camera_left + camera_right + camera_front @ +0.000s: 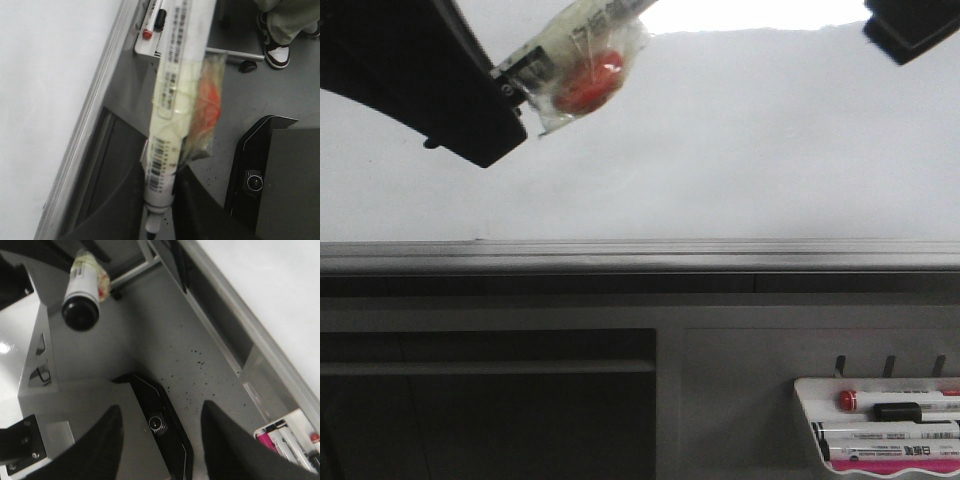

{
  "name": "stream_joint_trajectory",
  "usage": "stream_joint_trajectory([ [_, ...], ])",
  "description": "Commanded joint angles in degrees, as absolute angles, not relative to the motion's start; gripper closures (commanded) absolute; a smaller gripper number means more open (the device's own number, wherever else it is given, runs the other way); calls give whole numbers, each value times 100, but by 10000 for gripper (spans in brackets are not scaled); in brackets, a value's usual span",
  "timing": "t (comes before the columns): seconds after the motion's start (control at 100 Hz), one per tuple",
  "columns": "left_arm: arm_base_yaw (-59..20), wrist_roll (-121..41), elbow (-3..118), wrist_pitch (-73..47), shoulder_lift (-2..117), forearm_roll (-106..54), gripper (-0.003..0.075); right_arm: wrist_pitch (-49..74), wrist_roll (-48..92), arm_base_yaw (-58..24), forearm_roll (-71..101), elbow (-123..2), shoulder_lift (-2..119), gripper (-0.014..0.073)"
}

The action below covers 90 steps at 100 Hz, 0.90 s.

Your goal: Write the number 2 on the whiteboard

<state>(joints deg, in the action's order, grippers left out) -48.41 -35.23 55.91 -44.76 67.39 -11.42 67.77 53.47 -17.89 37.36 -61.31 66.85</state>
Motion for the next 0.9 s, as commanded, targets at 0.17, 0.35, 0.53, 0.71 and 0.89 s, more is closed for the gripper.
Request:
stream_joint_trajectory([
  [0.17, -4963, -3563, 5802, -4199, 6636, -1223, 699, 6071, 5446, -3219, 3296, -6807, 7288, 274],
  [0.35, -4963, -3563, 5802, -4196, 6636, -1223, 699, 5680, 5446, -3634, 3296, -7046, 7604, 274],
  [0.53, -4963, -3563, 5802, -4196, 6636, -1223, 699, 5639, 5446, -3662, 3296, -7078, 7654, 274],
  [0.71, -4963, -3563, 5802, -4186, 6636, -1223, 699, 5597, 5446, -3662, 3349, -7078, 7654, 275],
  [0.89, -4963, -3563, 5802, -4152, 6636, -1223, 699, 5557, 5477, -3662, 3372, -7078, 7654, 275],
])
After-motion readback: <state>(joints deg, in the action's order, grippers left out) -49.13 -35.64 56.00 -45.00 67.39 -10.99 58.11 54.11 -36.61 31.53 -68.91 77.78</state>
